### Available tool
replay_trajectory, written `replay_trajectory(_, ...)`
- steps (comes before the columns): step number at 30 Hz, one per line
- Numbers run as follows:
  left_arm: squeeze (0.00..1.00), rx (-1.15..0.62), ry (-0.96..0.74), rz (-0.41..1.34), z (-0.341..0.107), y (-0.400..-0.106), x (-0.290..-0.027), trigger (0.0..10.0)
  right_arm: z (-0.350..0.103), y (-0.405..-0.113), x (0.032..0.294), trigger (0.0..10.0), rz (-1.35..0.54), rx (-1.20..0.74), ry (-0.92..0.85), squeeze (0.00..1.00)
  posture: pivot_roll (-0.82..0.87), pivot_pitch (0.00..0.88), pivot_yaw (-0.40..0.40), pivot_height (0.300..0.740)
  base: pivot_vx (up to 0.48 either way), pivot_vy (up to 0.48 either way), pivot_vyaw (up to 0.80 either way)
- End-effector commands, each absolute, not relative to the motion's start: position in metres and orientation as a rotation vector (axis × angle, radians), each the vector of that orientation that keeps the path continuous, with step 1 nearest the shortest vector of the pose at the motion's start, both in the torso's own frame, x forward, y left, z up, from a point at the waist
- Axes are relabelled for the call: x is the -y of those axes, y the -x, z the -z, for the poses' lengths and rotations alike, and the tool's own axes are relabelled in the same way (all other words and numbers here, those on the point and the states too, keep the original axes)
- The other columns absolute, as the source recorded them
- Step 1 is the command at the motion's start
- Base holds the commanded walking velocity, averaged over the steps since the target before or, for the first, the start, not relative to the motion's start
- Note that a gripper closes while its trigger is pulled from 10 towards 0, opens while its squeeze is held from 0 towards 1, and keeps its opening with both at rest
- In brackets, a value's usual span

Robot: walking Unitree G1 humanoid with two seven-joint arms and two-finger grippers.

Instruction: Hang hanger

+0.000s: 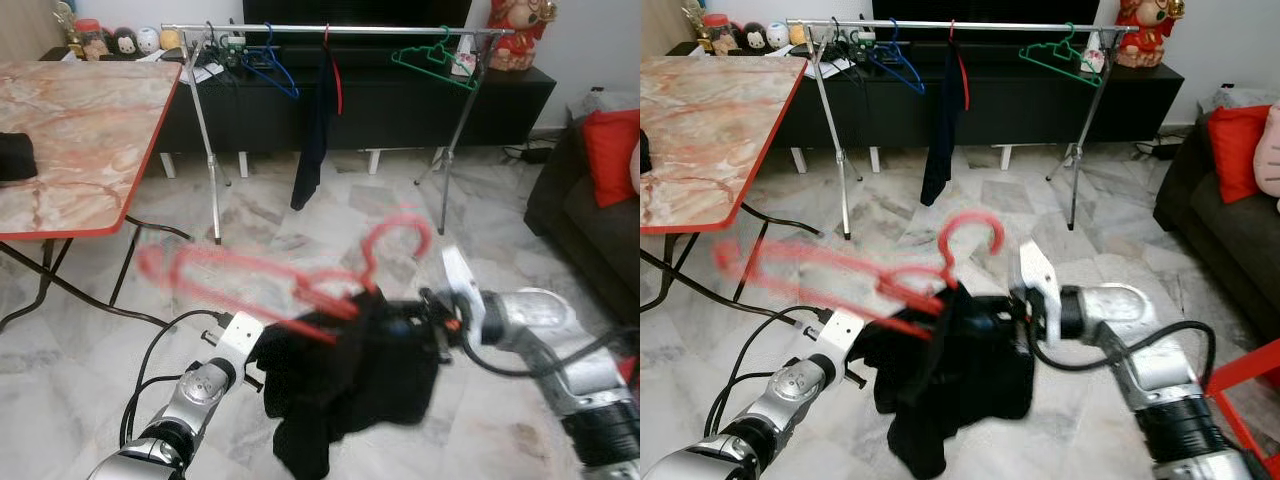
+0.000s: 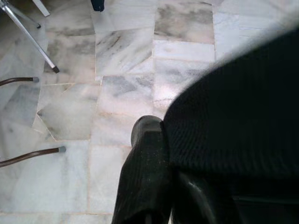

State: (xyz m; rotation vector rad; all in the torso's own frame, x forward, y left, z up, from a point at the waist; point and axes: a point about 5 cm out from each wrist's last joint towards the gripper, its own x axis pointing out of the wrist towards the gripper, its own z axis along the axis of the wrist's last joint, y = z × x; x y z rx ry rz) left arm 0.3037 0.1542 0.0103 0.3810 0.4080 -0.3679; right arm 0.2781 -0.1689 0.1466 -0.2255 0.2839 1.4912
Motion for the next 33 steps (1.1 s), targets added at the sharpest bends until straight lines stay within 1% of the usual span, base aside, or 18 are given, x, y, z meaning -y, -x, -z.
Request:
replay_trajectory(1,0.00,-0.466,-0.377,0.343,-0.001,-0.296,-0.164,0.0,-0.146,-0.280,0.180,0.0,-1.501,-0.336,0.361,0.00,-0.11,0.015,-0.068,0.740,0.000,0.000,0.00)
replay_trajectory(6,0.00,-0.467,-0.382,0.345,-0.002,-0.296,-0.165,0.0,-0.145,-0.284,0.197,0.0,-1.469,-0.425,0.467,0.00,-0.11,0.019,-0.066,0.740,0.000,0.000,0.00)
replay_trajectory(8,0.00,-0.470,-0.384,0.346,-0.001,-0.296,-0.165,0.0,-0.140,-0.286,0.206,0.0,-1.447,-0.502,0.588,0.00,-0.11,0.020,-0.066,0.740,0.000,0.000,0.00)
replay_trajectory(9,0.00,-0.470,-0.384,0.346,-0.001,-0.296,-0.165,0.0,-0.140,-0.286,0.206,0.0,-1.447,-0.502,0.588,0.00,-0.11,0.020,-0.066,0.740,0.000,0.000,0.00)
replay_trajectory(13,0.00,-0.475,-0.389,0.350,0.000,-0.295,-0.165,0.0,-0.134,-0.288,0.213,0.0,-1.422,-0.564,0.690,0.00,-0.11,0.026,-0.064,0.740,0.000,0.000,0.00)
replay_trajectory(15,0.00,-0.477,-0.392,0.352,0.000,-0.294,-0.165,0.0,-0.126,-0.292,0.220,0.0,-1.374,-0.624,0.837,0.00,-0.11,0.028,-0.064,0.740,0.000,0.000,0.00)
replay_trajectory(17,0.00,-0.480,-0.395,0.354,0.001,-0.294,-0.166,0.0,-0.122,-0.295,0.222,0.0,-1.341,-0.639,0.920,0.00,-0.11,0.030,-0.063,0.740,0.000,0.000,0.00)
replay_trajectory(20,0.00,-0.484,-0.397,0.359,0.001,-0.294,-0.166,0.0,-0.122,-0.300,0.218,0.0,-1.300,-0.600,0.932,0.00,-0.11,0.032,-0.063,0.740,0.000,0.000,0.00)
replay_trajectory(22,0.00,-0.487,-0.401,0.363,0.001,-0.294,-0.166,0.0,-0.121,-0.302,0.216,0.0,-1.294,-0.591,0.960,0.00,-0.11,0.033,-0.062,0.740,0.000,0.000,0.00)
replay_trajectory(25,0.00,-0.489,-0.401,0.363,0.001,-0.294,-0.166,0.0,-0.120,-0.308,0.215,0.0,-1.235,-0.567,1.005,0.00,-0.11,0.036,-0.061,0.740,0.000,0.000,0.00)
replay_trajectory(29,0.00,-0.494,-0.402,0.370,0.002,-0.293,-0.166,0.0,-0.121,-0.315,0.211,0.0,-1.200,-0.510,0.963,0.00,-0.11,0.038,-0.060,0.740,0.000,0.000,0.00)
replay_trajectory(31,0.00,-0.500,-0.405,0.377,0.003,-0.292,-0.166,0.0,-0.118,-0.316,0.214,0.0,-1.183,-0.538,1.035,0.00,-0.11,0.038,-0.060,0.740,0.000,0.000,0.00)
replay_trajectory(33,0.00,-0.501,-0.406,0.379,0.003,-0.292,-0.166,0.0,-0.116,-0.318,0.216,0.0,-1.154,-0.547,1.065,0.00,-0.11,0.038,-0.060,0.740,0.000,0.000,0.00)
